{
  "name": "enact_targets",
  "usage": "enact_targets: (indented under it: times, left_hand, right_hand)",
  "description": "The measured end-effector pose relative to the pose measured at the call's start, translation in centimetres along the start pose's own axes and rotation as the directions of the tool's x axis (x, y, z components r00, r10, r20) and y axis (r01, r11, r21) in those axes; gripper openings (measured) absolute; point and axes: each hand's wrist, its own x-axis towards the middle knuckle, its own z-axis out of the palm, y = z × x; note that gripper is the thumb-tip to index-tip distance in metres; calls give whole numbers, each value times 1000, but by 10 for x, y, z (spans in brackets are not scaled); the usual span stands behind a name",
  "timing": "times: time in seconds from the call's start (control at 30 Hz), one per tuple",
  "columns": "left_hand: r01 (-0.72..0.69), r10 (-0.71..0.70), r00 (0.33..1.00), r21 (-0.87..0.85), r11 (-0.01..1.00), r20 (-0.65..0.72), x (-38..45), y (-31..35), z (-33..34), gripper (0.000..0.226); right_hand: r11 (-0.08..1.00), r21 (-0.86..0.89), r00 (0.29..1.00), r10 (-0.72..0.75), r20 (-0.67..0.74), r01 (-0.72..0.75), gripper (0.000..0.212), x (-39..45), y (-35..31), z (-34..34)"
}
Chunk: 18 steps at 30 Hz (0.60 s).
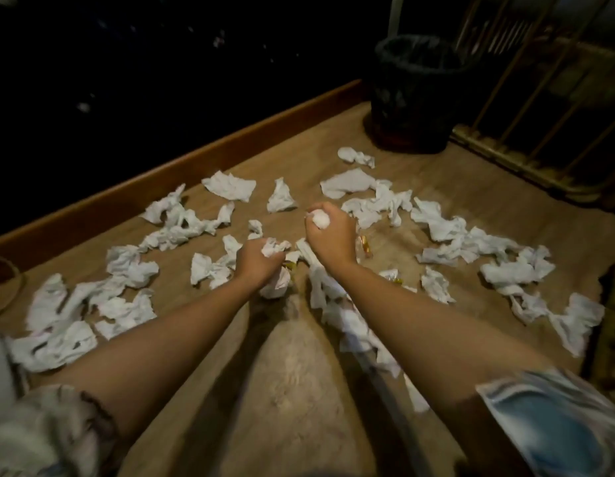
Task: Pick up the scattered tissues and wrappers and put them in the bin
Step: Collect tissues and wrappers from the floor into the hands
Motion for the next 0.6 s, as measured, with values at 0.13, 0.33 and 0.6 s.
enact_targets:
  times: [0.13, 0.33, 0.6]
  left_hand:
    - [34, -34, 999, -215, 976, 1, 27, 68, -3, 16]
    - [35, -13, 998, -387, 921, 58, 48, 173, 0, 37]
    - [127, -106, 992, -515, 848, 71, 96, 295, 26, 60]
  right_hand:
    - [987, -95, 990, -119, 75, 126, 15, 71, -34, -32]
    - [974, 112, 979, -191, -74, 198, 45, 137, -77, -112]
    - [583, 755, 907, 420, 38, -301, 19, 208, -74, -209]
